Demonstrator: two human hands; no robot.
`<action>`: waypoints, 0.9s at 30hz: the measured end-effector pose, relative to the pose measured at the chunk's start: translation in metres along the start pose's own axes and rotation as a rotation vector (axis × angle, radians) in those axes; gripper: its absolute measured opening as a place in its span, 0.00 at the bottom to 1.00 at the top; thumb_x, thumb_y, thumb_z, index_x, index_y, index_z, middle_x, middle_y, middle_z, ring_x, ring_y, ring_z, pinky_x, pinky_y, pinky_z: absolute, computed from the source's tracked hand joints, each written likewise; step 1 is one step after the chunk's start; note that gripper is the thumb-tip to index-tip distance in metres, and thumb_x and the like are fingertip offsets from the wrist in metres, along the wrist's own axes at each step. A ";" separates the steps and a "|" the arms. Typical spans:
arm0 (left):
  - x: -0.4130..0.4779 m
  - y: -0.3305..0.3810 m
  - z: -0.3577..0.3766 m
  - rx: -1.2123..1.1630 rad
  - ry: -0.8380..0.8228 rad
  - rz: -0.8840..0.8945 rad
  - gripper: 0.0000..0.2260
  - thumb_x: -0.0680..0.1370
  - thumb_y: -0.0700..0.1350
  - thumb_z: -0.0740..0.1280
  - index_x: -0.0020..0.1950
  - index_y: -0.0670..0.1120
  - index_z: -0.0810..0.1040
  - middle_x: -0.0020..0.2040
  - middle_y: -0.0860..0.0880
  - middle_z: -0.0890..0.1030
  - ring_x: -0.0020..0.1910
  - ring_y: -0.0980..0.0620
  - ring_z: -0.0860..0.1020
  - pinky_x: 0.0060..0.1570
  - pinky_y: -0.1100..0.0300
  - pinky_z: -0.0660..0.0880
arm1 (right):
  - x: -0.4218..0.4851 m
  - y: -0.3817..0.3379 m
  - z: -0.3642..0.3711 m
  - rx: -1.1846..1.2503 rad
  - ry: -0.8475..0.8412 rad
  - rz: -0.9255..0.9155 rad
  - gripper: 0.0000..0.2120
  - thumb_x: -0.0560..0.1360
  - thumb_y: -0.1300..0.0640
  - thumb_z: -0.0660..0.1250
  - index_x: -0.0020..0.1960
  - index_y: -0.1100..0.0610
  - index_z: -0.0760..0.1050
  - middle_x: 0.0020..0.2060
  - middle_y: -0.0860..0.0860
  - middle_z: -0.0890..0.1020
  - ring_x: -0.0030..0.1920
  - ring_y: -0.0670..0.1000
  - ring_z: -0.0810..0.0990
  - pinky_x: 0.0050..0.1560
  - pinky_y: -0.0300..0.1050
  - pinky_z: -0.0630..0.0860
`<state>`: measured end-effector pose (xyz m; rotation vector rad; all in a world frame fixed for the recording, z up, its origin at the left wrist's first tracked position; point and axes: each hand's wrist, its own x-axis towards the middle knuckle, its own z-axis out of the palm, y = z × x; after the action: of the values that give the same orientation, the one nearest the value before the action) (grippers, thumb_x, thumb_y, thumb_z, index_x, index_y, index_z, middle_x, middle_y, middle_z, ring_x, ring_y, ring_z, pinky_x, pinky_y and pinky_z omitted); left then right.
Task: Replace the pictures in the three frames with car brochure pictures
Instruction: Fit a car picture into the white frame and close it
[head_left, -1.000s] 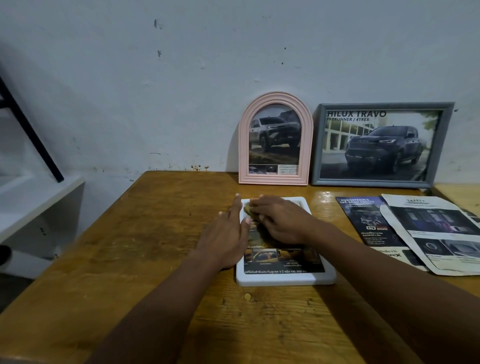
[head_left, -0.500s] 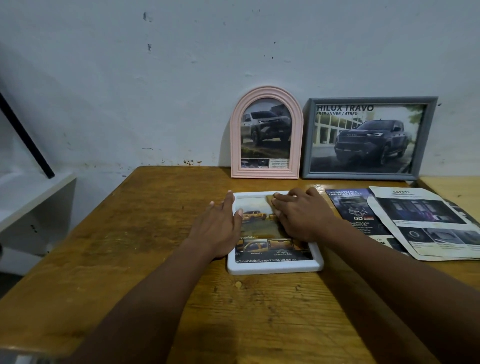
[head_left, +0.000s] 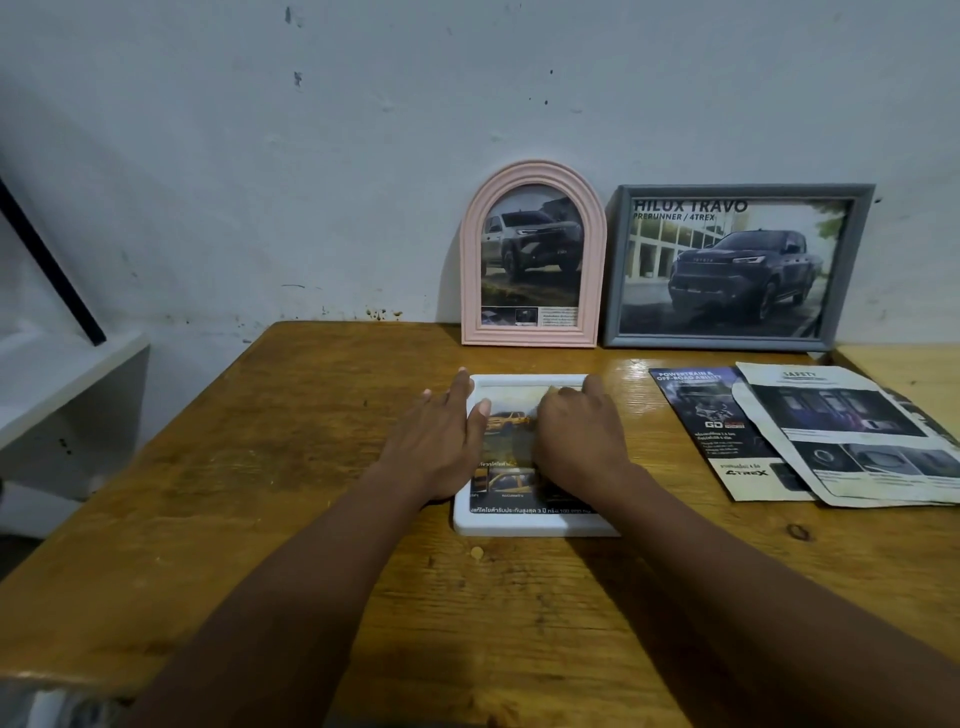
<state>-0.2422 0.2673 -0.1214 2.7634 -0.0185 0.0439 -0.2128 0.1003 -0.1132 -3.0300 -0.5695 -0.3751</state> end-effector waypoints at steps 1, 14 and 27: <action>-0.001 0.000 0.000 -0.006 0.005 0.004 0.28 0.86 0.58 0.44 0.84 0.49 0.50 0.83 0.48 0.56 0.81 0.41 0.53 0.77 0.48 0.51 | 0.001 -0.002 0.003 0.031 0.007 -0.040 0.07 0.76 0.55 0.61 0.45 0.54 0.78 0.45 0.52 0.82 0.53 0.58 0.74 0.56 0.53 0.68; -0.007 0.007 -0.006 0.024 0.002 0.005 0.27 0.86 0.56 0.44 0.84 0.48 0.46 0.83 0.47 0.57 0.81 0.43 0.55 0.77 0.51 0.48 | 0.001 0.037 -0.002 0.115 -0.060 -0.502 0.18 0.82 0.50 0.58 0.71 0.42 0.71 0.66 0.44 0.77 0.60 0.51 0.70 0.51 0.49 0.64; -0.008 0.010 -0.005 0.098 0.005 0.021 0.27 0.86 0.57 0.43 0.84 0.48 0.49 0.82 0.47 0.58 0.81 0.42 0.56 0.77 0.50 0.50 | -0.034 0.014 -0.016 -0.031 -0.012 -0.138 0.07 0.75 0.58 0.62 0.48 0.56 0.78 0.46 0.55 0.81 0.51 0.58 0.74 0.59 0.51 0.67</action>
<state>-0.2504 0.2597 -0.1134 2.8615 -0.0451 0.0587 -0.2421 0.0742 -0.1060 -3.0332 -0.7839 -0.3747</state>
